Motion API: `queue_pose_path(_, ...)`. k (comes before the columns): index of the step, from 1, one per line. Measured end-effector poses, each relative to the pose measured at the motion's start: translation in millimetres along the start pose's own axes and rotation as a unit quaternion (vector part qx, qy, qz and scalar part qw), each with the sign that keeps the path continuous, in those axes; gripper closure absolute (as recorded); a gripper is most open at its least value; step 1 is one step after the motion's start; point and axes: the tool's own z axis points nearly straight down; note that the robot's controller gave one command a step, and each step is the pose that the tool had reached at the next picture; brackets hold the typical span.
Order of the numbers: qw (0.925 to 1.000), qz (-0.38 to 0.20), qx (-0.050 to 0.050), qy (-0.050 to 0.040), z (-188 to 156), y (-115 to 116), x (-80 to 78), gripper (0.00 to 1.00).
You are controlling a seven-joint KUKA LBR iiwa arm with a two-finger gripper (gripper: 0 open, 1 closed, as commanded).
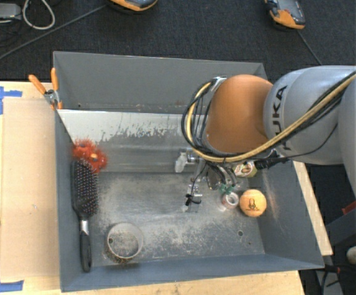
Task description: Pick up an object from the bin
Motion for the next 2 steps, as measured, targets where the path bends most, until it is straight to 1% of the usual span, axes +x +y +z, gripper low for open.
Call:
queue_pose_path(1,0.9974,-0.072,0.000,0.0054,-3,-48,57.4,0.00)
queue_pose_path(2,0.9975,-0.071,0.000,0.0046,11,-54,27.4,0.00)
